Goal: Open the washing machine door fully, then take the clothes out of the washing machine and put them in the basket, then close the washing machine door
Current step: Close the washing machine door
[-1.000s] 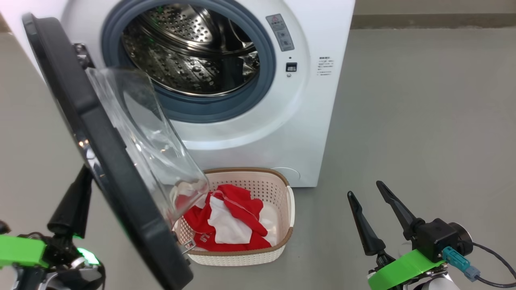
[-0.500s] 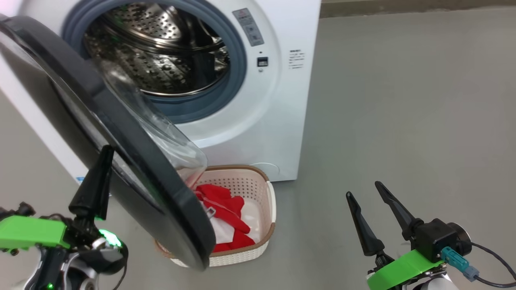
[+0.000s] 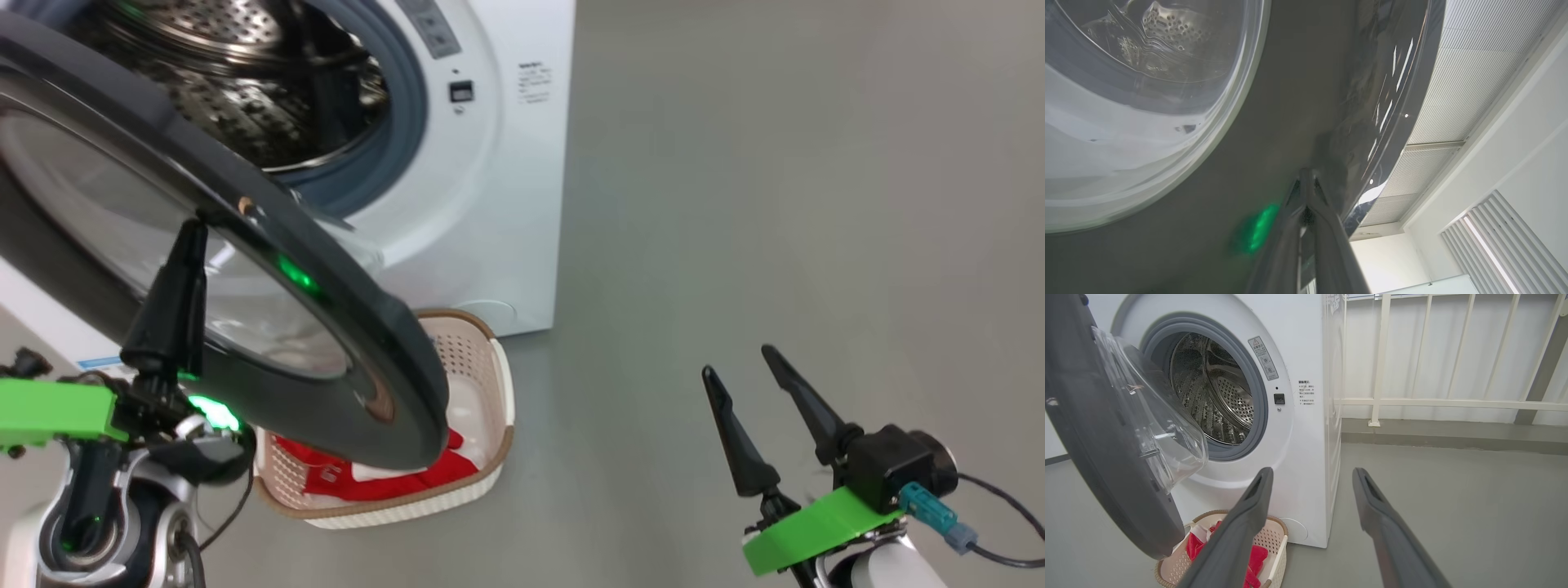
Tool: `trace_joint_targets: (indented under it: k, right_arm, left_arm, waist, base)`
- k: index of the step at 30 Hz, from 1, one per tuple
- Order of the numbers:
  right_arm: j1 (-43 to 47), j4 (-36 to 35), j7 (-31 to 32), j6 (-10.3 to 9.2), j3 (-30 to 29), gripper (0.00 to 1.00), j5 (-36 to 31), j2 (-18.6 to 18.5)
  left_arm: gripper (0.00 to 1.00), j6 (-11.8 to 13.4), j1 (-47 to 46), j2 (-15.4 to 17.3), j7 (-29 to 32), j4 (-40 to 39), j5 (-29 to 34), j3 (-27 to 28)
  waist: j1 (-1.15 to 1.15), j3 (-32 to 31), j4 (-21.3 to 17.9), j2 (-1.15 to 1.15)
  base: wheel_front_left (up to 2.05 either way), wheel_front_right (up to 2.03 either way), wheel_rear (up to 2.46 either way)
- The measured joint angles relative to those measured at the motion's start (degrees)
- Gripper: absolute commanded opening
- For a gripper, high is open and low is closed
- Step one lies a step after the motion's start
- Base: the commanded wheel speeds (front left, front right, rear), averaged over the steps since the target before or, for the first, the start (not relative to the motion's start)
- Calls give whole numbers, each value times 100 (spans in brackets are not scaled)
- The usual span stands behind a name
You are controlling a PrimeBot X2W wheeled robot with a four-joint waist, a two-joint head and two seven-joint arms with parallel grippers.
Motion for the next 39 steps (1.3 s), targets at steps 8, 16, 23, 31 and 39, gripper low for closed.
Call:
trace_joint_targets:
  k: [8,16,23,31,39]
  right_arm:
    - [-144,-83,0,0,-35,100,0,5]
    - [-271,-133,0,0,-66,100,-12,15]
    - [-415,-166,0,0,-51,100,-32,22]
    - [-529,-193,0,0,-40,100,-105,22]
    - [-601,-196,0,0,-38,100,-108,22]
  left_arm:
    - [0,-151,-465,-1,-75,270,13,2]
    - [0,-352,-1147,-10,-178,753,15,-23]
    - [0,-581,-1820,-19,-237,1308,49,-140]
    - [0,-909,-2530,-23,-243,1874,170,-301]
    - [0,-1215,-2669,-30,-169,2260,131,-370]
  waist:
    - [0,320,-276,0]
    - [0,626,-367,0]
    - [0,874,-336,0]
    - [0,1160,-282,0]
    - [0,1225,-198,0]
  base:
    - [0,0,0]
    - [0,0,0]
    - [0,0,0]
    - [0,0,0]
    - [0,0,0]
